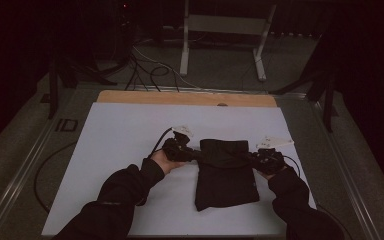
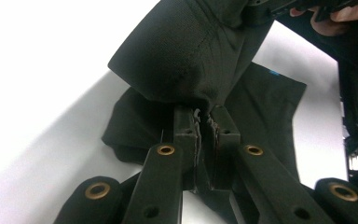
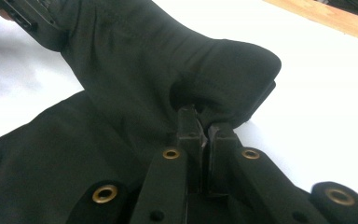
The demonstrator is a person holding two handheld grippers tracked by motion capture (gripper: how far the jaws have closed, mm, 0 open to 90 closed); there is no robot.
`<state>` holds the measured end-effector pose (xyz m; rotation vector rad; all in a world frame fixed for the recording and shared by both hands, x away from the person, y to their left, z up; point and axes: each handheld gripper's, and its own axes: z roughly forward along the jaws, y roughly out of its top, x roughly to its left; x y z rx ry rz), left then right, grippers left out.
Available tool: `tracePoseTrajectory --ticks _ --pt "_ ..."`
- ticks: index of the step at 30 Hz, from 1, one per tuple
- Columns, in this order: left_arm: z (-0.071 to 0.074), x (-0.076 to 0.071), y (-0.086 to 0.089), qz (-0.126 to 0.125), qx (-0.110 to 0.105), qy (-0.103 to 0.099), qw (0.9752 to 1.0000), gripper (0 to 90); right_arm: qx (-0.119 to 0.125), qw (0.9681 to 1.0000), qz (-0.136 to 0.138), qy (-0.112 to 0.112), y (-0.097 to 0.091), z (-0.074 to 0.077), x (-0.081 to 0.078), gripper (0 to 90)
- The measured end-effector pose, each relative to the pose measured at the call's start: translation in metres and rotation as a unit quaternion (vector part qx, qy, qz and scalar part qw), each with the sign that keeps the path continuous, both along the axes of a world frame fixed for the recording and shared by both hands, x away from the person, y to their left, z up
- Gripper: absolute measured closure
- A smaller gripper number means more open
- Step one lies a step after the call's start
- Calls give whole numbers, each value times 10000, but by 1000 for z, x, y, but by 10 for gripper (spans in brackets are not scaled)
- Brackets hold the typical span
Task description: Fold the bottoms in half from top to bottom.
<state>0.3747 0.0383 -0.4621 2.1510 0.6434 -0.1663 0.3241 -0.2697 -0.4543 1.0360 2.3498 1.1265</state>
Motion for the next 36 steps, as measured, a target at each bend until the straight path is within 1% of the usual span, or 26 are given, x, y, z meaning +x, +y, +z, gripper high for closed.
tracePoseTrajectory --ticks 2,4,6,8,12,13,14,17,18,19,21,23,24,27,29,33,34,36 --pt "-1 -3 0 -34 3 -1 10000 848 -15 10000 1 17 -1 0 -4 872" --pt "-3 -7 0 -53 -42 45 10000 848 -22 10000 14 24 -1 0 -8 872" --pt "-5 -10 1 -67 -17 60 10000 848 -8 10000 6 36 -1 0 -11 872" --pt "-7 -13 2 -72 -38 104 9999 848 20 10000 19 45 0 -1 -14 872" --pt "-11 -17 5 -83 -7 155 9998 848 26 9999 112 85 2 -4 -23 872" --pt "-12 -18 5 -86 10 149 9999 849 44 9999 114 112 3 -4 -25 873" --pt "-12 -20 5 -98 9 161 9998 848 2 9998 152 89 3 -4 -26 872" --pt "-12 -25 4 -119 20 144 9998 848 25 9998 137 117 3 -5 -33 872" --pt "-11 -26 4 -145 21 138 9998 849 -13 9999 144 84 2 -5 -35 872" --pt "-11 -28 3 -135 37 135 9998 848 28 9999 132 100 2 -5 -37 872" --pt "-11 -30 2 -176 33 146 9997 848 35 9999 119 60 1 -5 -42 872" --pt "-13 -32 2 -185 87 111 9997 849 12 9999 97 76 1 -6 -46 872" --pt "-13 -34 1 -201 83 108 9997 849 40 9999 100 81 1 -6 -47 872" --pt "-14 -38 2 -212 122 98 9997 849 -12 9999 112 101 2 -8 -52 872" --pt "-15 -40 3 -244 117 94 9996 848 -48 9998 165 124 3 -11 -55 872" --pt "-18 -45 4 -219 100 154 9996 848 -57 9997 152 175 3 -15 -60 872" --pt "-18 -46 4 -236 116 147 9995 849 -83 9997 135 163 3 -15 -62 872" --pt "-19 -49 4 -254 135 121 9995 848 -53 9997 137 177 2 -16 -65 872"
